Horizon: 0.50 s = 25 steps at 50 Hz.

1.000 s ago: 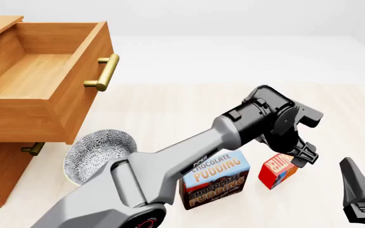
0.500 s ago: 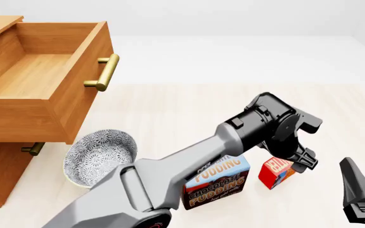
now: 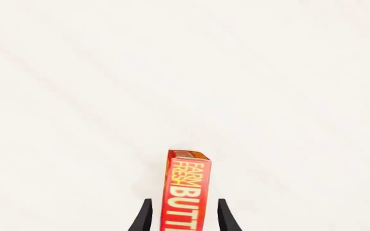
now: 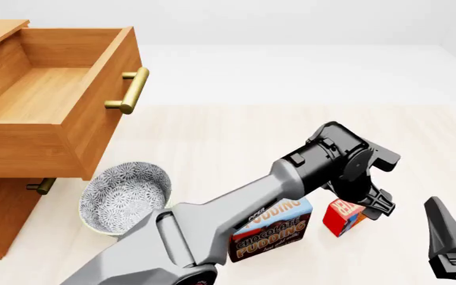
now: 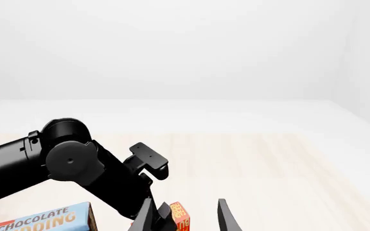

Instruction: Put the butter at the back in the top drawer of the cabinet and close it.

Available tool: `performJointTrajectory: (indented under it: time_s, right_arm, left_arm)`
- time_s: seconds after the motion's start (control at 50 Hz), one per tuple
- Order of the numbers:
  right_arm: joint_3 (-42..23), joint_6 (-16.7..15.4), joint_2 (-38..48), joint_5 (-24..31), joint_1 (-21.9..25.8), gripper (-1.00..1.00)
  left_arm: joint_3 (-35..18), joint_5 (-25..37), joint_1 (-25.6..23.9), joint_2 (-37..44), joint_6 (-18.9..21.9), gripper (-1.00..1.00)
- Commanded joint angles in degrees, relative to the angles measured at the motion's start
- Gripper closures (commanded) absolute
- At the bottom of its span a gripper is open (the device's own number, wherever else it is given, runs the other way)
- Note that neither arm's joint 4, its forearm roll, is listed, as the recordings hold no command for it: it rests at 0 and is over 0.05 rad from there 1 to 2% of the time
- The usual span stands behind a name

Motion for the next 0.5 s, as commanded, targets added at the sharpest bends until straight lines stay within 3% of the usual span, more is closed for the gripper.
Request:
performJointTrajectory:
  time_s: [0.02,0.5]
  right_arm:
    - [0.0,0.0,0.0,0.0,0.0,-1.0]
    - [0.0,0.0,0.0,0.0,0.0,-1.0]
  left_arm:
    - [-0.9,0.13,-0.22,1.2,-0.56,-1.0]
    - [-1.7,-0.16,0.03,2.9,-1.36,-1.0]
